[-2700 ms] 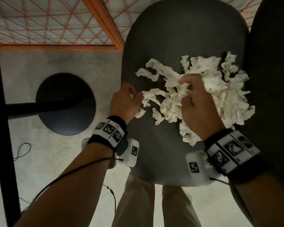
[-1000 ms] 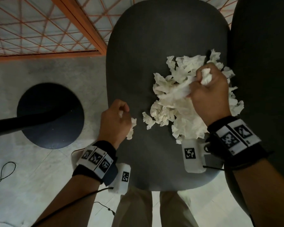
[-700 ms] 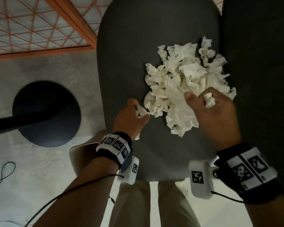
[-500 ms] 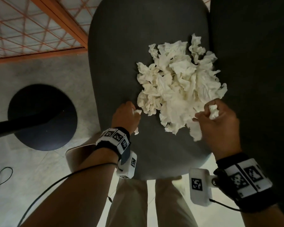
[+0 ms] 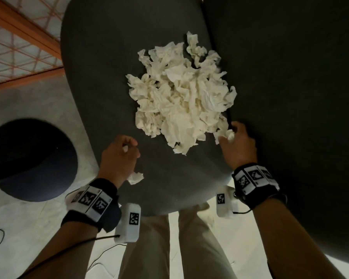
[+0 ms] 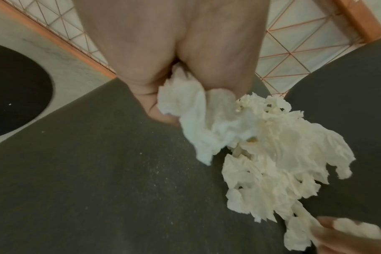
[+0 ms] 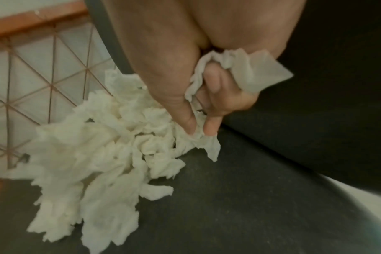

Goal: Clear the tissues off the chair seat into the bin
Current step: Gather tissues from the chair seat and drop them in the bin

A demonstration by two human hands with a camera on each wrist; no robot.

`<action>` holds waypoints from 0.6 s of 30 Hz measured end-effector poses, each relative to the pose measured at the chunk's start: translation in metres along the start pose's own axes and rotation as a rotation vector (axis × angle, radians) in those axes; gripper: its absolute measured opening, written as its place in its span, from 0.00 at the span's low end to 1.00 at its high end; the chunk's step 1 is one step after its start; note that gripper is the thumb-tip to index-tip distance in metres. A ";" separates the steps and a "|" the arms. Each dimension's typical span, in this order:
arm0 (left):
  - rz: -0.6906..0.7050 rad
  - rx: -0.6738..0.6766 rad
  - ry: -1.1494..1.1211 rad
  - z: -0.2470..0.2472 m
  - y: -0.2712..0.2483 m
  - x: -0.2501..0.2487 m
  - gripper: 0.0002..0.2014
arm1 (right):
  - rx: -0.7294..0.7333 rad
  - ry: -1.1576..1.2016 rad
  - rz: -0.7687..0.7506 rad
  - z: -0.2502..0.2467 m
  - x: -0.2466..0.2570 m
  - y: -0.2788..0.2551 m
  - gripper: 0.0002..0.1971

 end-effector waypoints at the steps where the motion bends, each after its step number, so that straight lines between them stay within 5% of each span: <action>1: -0.011 0.006 -0.006 0.001 -0.005 -0.002 0.05 | 0.016 -0.027 0.012 0.004 -0.002 0.002 0.26; 5: -0.020 0.001 -0.018 0.007 -0.022 -0.008 0.03 | -0.001 -0.100 0.000 0.010 0.000 0.007 0.14; 11: 0.058 0.167 -0.039 0.024 -0.047 -0.025 0.20 | -0.015 0.092 -0.009 -0.008 0.009 -0.007 0.11; 18: 0.097 0.078 -0.143 0.017 -0.076 -0.042 0.17 | 0.027 0.195 -0.215 -0.047 0.035 -0.045 0.23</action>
Point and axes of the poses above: each hand's wrist, its own y-axis towards the middle knuckle, its own z-axis out of the palm, x = y × z, the point moved 8 cm from there along y, towards the middle knuckle, and after that the axes turned 13 degrees about y, right-handed, at the moved point
